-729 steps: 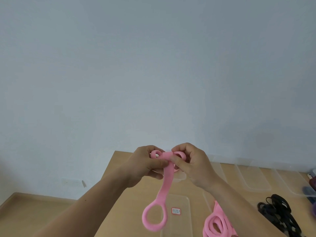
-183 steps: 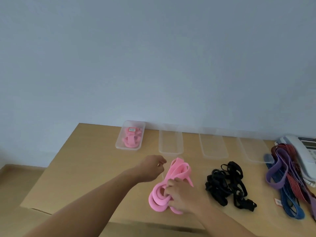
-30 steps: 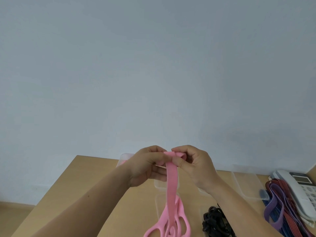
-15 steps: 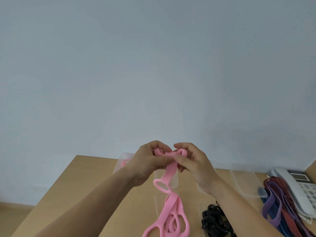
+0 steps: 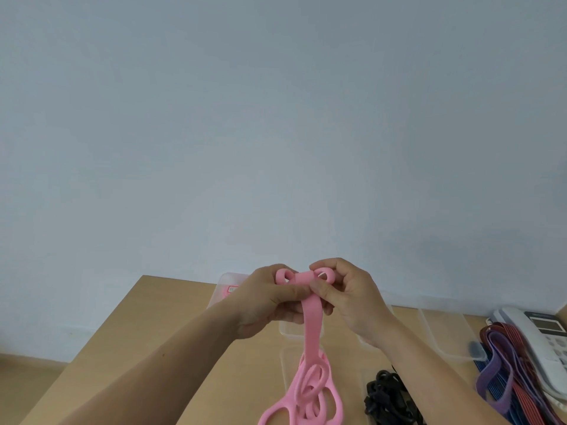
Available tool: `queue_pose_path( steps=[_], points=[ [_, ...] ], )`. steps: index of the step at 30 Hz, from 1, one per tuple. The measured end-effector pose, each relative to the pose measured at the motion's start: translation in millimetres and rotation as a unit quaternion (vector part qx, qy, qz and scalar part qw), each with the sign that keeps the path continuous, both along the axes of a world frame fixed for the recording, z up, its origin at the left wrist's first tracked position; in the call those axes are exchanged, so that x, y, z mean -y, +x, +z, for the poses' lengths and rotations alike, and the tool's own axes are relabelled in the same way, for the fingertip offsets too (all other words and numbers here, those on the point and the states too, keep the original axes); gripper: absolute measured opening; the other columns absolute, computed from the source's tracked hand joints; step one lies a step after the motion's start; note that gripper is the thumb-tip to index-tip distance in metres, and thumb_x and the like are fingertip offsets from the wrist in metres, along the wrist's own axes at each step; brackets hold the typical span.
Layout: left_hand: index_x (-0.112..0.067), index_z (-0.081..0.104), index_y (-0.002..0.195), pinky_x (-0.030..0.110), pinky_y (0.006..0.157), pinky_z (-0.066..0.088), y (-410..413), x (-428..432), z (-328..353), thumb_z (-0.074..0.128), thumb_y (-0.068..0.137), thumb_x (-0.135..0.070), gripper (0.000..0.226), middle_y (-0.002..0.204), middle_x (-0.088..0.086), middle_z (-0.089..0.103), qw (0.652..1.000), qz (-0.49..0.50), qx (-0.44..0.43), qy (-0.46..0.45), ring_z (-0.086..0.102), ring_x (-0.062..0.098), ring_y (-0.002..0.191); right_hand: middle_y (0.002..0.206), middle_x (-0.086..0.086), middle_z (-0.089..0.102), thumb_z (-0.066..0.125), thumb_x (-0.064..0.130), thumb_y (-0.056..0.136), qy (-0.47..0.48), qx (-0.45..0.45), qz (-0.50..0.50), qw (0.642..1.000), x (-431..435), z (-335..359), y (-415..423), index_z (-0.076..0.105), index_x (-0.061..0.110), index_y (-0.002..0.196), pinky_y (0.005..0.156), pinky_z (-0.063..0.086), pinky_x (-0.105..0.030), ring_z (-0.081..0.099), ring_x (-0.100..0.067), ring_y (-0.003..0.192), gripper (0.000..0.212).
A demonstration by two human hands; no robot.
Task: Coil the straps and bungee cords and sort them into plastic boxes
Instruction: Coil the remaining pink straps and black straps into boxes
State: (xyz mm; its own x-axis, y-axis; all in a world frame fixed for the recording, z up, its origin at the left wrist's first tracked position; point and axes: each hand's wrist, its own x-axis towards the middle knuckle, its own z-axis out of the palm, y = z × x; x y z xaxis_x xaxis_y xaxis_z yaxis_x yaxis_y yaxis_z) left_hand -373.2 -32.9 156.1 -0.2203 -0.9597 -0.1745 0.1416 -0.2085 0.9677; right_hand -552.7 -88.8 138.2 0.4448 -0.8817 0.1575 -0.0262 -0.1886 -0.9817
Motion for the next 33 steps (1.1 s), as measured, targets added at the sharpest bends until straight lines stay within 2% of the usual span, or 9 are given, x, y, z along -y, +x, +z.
queue_pose_path(
  steps=[4, 8, 15, 21, 24, 26, 28, 30, 33],
  points=[
    [-0.004, 0.049, 0.108, 0.035, 0.067, 0.057, 2, 3, -1, 0.070, 0.091, -0.011, 0.028, 0.100, 0.027, 0.073, 0.999, 0.024, 0.035, 0.000, 0.072, 0.033, 0.084, 0.075, 0.008, 0.068, 0.068, 0.004, 0.091, -0.028, -0.016, 0.015, 0.999, -1, -1, -1, 0.067, 0.020, 0.101, 0.057, 0.051, -0.026, 0.058, -0.013, 0.057, 0.019],
    [-0.008, 0.049, 0.107, 0.042, 0.074, 0.059, 1, 2, 1, 0.068, 0.085, -0.008, 0.029, 0.102, 0.028, 0.072, 1.000, 0.009, 0.025, 0.001, 0.071, 0.036, 0.086, 0.083, 0.006, 0.069, 0.066, -0.001, 0.090, -0.033, 0.007, 0.017, 0.999, -4, -3, 1, 0.066, 0.017, 0.102, 0.062, 0.054, -0.025, 0.064, -0.014, 0.067, 0.021],
    [-0.010, 0.055, 0.105, 0.047, 0.082, 0.057, 1, 3, -1, 0.069, 0.086, -0.030, 0.032, 0.102, 0.022, 0.073, 0.999, 0.029, 0.032, 0.012, 0.069, 0.044, 0.100, 0.084, 0.004, 0.070, 0.066, -0.004, 0.089, -0.024, 0.015, 0.019, 0.999, -5, -7, 2, 0.065, 0.018, 0.097, 0.067, 0.054, -0.024, 0.068, -0.013, 0.075, 0.023],
    [-0.003, 0.056, 0.107, 0.047, 0.079, 0.060, -1, 2, -6, 0.075, 0.087, -0.017, 0.031, 0.099, 0.027, 0.072, 0.998, 0.059, 0.014, -0.012, 0.071, 0.044, 0.093, 0.092, 0.001, 0.071, 0.066, -0.002, 0.088, -0.004, 0.003, 0.016, 1.000, -6, -12, 2, 0.065, 0.021, 0.097, 0.074, 0.058, -0.030, 0.070, -0.021, 0.082, 0.025],
    [-0.001, 0.061, 0.101, 0.046, 0.076, 0.060, 0, 2, -8, 0.078, 0.080, -0.006, 0.028, 0.099, 0.032, 0.067, 0.995, 0.089, -0.003, -0.037, 0.071, 0.047, 0.088, 0.103, 0.000, 0.069, 0.070, 0.016, 0.081, 0.036, 0.018, 0.014, 0.999, -6, -11, 1, 0.063, 0.024, 0.109, 0.073, 0.057, -0.029, 0.071, -0.023, 0.086, 0.029],
    [0.000, 0.064, 0.100, 0.046, 0.077, 0.060, 0, 3, -12, 0.077, 0.080, -0.002, 0.024, 0.106, 0.036, 0.063, 0.993, 0.105, -0.003, -0.059, 0.070, 0.049, 0.089, 0.100, 0.000, 0.070, 0.071, 0.023, 0.084, 0.059, 0.013, 0.010, 0.998, -5, -9, 2, 0.063, 0.022, 0.112, 0.071, 0.057, -0.029, 0.072, -0.025, 0.083, 0.029],
    [-0.005, 0.069, 0.097, 0.042, 0.075, 0.060, -1, 3, -15, 0.078, 0.081, -0.006, 0.018, 0.104, 0.030, 0.067, 0.990, 0.109, 0.005, -0.091, 0.072, 0.043, 0.088, 0.093, -0.009, 0.072, 0.069, 0.025, 0.090, 0.072, -0.004, 0.011, 0.997, -4, -7, 4, 0.066, 0.017, 0.107, 0.068, 0.056, -0.031, 0.069, -0.025, 0.074, 0.018],
    [-0.011, 0.072, 0.094, 0.039, 0.075, 0.059, -2, 2, -17, 0.079, 0.079, -0.013, 0.017, 0.102, 0.024, 0.071, 0.987, 0.110, 0.016, -0.114, 0.072, 0.038, 0.088, 0.087, -0.015, 0.071, 0.069, 0.026, 0.092, 0.083, -0.012, 0.014, 0.996, -4, -6, 6, 0.066, 0.013, 0.104, 0.064, 0.054, -0.032, 0.065, -0.023, 0.068, 0.018],
    [-0.011, 0.071, 0.099, 0.042, 0.078, 0.060, -2, 1, -20, 0.080, 0.077, -0.014, 0.024, 0.102, 0.022, 0.072, 0.986, 0.115, 0.005, -0.121, 0.072, 0.039, 0.090, 0.077, -0.010, 0.070, 0.070, 0.023, 0.091, 0.070, -0.016, 0.013, 0.997, -4, -3, 7, 0.067, 0.012, 0.102, 0.058, 0.051, -0.029, 0.062, -0.018, 0.063, 0.016]
  ],
)
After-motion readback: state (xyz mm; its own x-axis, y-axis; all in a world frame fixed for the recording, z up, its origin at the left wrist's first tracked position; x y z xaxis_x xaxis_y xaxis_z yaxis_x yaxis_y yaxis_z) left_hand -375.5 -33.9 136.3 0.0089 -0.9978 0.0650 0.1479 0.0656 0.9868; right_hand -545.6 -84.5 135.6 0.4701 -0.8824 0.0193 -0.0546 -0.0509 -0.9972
